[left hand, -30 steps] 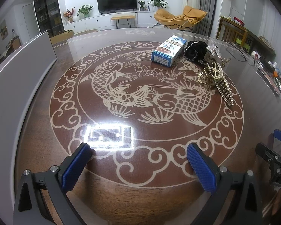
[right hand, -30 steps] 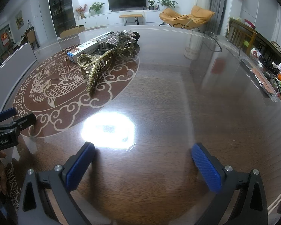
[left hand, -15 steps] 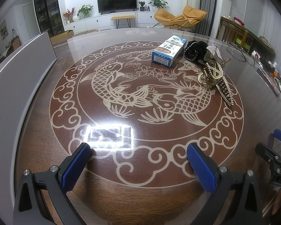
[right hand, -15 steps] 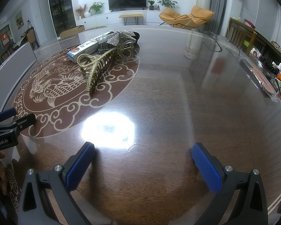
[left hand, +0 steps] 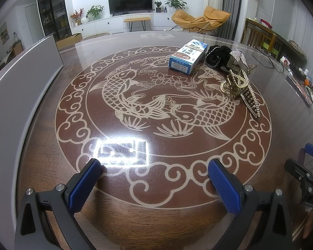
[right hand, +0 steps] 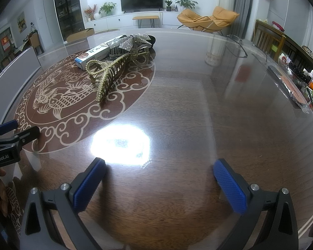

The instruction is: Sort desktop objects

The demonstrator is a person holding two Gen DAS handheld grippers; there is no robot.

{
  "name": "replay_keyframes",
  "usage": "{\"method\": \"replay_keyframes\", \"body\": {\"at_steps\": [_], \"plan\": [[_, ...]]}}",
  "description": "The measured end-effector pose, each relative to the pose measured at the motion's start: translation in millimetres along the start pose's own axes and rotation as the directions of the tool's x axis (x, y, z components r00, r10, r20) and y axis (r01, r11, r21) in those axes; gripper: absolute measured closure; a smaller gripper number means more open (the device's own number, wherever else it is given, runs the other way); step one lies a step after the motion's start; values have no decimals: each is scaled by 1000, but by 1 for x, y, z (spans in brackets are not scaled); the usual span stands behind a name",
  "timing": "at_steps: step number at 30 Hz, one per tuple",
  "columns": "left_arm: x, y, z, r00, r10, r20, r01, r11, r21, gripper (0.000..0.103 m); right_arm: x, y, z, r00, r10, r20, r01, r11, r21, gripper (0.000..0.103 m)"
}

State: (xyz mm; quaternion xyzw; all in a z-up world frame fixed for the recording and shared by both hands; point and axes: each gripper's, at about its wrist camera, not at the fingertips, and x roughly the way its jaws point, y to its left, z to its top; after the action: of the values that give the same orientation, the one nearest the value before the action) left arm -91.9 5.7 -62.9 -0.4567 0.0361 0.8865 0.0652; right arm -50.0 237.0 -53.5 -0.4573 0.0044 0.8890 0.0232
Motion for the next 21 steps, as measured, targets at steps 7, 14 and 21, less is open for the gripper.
{"method": "replay_keyframes", "body": {"at_steps": [7,14,21], "plan": [[1,4,4,998,-29,-52,31,999,36,0,0,0,0,1000,0,0,0,1000,0,0],[26,7,40,996,-27,-80,30,999,37,0,0,0,0,1000,0,0,0,1000,0,0],[63,2,90,993,-77,-91,88,989,120,0,0,0,0,1000,0,0,0,1000,0,0]]}}
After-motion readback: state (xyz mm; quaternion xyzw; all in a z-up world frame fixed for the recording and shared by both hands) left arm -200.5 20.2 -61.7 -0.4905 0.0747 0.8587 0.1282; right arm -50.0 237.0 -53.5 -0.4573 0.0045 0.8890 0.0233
